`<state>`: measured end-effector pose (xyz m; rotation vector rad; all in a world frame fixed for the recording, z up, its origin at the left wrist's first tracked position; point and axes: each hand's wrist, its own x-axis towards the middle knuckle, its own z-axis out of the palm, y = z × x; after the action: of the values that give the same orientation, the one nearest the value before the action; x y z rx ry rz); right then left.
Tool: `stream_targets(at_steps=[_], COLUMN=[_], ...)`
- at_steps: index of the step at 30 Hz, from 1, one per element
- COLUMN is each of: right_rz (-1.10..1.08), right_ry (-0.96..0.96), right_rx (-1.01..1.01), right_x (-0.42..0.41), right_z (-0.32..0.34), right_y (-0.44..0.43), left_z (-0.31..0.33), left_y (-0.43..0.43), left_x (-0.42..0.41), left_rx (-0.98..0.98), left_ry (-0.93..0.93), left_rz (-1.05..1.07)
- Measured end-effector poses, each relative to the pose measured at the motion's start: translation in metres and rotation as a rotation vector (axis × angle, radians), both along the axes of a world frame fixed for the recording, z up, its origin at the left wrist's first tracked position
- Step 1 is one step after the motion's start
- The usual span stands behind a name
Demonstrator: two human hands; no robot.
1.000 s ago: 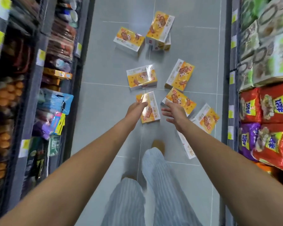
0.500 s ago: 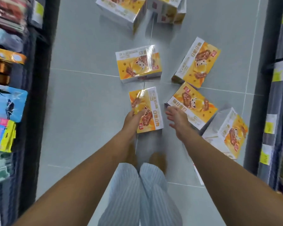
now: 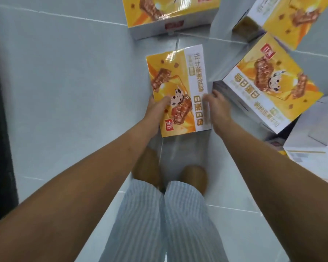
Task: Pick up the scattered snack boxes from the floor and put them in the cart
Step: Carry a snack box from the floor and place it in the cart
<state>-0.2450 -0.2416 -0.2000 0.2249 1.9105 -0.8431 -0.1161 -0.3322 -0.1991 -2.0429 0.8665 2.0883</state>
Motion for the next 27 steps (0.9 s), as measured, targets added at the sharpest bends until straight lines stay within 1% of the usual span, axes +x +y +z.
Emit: stream_targets(at_steps=[3, 5, 9, 13, 17, 19, 21, 27], right_rz=[0.087, 0.083, 0.126, 0.064, 0.062, 0.070, 0.074, 0.133], right_ry=[-0.031, -0.056, -0.095, -0.121, -0.142, -0.127, -0.096, -0.068], right_rx=[-0.014, -0.041, -0.075, -0.096, -0.109, -0.115, -0.124, -0.154], right_x=[0.005, 0.005, 0.006, 0.009, 0.008, 0.004, -0.002, -0.010], right_z=[-0.014, -0.013, 0.006, 0.036, 0.080, 0.112, 0.146, 0.258], right_y=[0.003, 0.004, 0.007, 0.008, 0.006, 0.001, -0.007, -0.028], left_z=[-0.012, -0.008, 0.010, 0.036, 0.078, 0.110, 0.145, 0.260], left_y=[0.004, 0.002, -0.009, -0.010, -0.013, -0.016, -0.020, -0.035], left_x=[0.006, 0.008, 0.012, 0.015, 0.017, 0.018, 0.016, 0.017], left_rx=[0.017, 0.029, 0.044, 0.040, 0.026, 0.014, 0.006, -0.046], left_ry=[0.029, 0.037, 0.068, 0.093, 0.114, 0.123, 0.134, 0.152], left_rz=[0.012, -0.020, -0.111, -0.132, -0.132, -0.135, -0.143, -0.069])
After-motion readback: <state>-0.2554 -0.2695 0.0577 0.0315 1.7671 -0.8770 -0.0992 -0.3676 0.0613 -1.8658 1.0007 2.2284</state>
